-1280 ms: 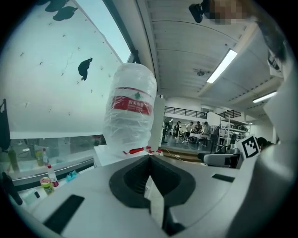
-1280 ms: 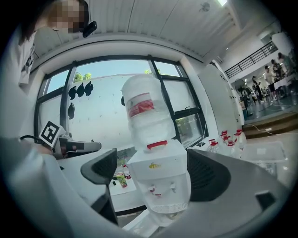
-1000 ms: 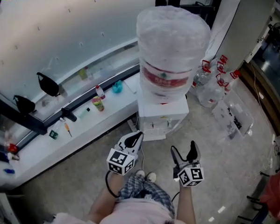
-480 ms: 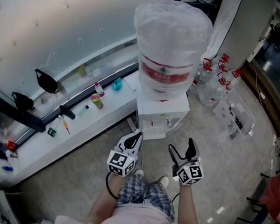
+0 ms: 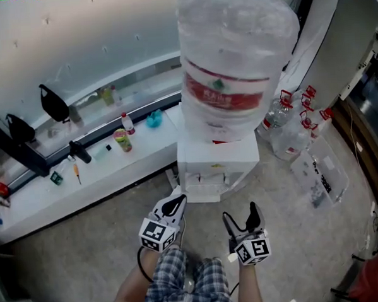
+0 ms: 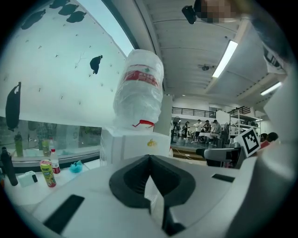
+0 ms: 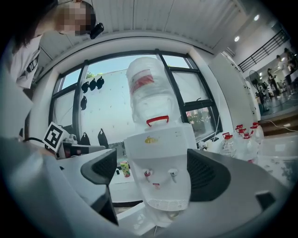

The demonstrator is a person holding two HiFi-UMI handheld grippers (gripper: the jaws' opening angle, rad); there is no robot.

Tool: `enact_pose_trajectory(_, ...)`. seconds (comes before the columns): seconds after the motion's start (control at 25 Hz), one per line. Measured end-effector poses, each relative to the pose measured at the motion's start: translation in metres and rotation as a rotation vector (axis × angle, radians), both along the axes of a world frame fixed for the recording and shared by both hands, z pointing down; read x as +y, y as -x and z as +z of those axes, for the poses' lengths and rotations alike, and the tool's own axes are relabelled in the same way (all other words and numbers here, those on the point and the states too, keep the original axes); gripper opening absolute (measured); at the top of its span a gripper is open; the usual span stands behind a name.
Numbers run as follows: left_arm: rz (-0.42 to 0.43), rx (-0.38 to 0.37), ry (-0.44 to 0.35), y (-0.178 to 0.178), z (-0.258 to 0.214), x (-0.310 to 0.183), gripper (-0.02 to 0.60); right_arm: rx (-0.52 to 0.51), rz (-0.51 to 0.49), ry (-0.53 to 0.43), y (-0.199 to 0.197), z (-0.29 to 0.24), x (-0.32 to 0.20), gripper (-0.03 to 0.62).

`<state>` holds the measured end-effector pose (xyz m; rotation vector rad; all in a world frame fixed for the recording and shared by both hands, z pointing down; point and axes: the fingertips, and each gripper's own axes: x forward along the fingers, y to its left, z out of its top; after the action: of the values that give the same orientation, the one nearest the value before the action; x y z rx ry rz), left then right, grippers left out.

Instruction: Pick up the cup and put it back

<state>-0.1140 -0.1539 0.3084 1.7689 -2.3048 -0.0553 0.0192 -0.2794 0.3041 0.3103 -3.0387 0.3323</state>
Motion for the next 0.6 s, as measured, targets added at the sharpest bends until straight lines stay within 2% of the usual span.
enact_pose_trajectory(0.24, 0.005, -0.023, 0.004, 0.008, 0.102, -0.019, 0.025, -0.003, -0.037, -0.008, 0.016, 0.106, -0.023, 0.465)
enact_pose_trajectory(0.6, 0.039, -0.031, 0.060, 0.006, 0.271, -0.041, 0.025, 0.014, -0.093, 0.001, 0.029, 0.269, -0.041, 0.465)
